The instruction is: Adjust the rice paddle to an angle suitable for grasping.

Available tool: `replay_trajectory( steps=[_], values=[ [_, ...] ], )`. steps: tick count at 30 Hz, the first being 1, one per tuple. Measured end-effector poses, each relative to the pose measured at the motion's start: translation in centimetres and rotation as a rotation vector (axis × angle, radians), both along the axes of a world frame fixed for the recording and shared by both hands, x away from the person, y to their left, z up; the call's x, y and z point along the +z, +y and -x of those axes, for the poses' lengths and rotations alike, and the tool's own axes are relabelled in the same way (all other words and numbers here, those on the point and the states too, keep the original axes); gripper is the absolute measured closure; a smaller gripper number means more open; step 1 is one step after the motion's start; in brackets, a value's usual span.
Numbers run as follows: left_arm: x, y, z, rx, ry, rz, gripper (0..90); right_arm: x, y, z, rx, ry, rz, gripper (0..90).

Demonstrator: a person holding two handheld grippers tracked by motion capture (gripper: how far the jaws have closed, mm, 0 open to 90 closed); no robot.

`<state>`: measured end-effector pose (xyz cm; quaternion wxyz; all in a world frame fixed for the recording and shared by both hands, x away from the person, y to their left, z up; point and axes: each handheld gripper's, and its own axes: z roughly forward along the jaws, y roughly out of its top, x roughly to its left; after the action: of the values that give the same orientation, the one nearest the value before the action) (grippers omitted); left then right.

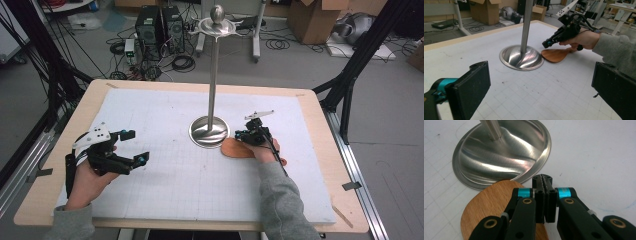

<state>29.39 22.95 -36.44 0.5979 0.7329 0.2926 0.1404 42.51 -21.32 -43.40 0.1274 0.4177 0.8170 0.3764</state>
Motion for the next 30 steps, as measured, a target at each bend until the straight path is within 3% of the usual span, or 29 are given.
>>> replay_trajectory(
  steps=[7,16,30],
  values=[
    [-0.6,-0.6,-0.2,-0.018,0.020,-0.017,2.5,-0.2,0.4,-0.8,-0.012,0.026,0.030,89.3],
    [-0.4,-0.4,-0.1,-0.017,0.017,-0.005,2.5,-0.3,0.9,-0.8,0.056,0.057,0.039,89.4],
    [-0.3,-1.3,-1.1,-0.035,0.016,-0.006,2.5,-0.2,2.3,2.6,0.155,0.084,0.037,89.5]
  ],
)
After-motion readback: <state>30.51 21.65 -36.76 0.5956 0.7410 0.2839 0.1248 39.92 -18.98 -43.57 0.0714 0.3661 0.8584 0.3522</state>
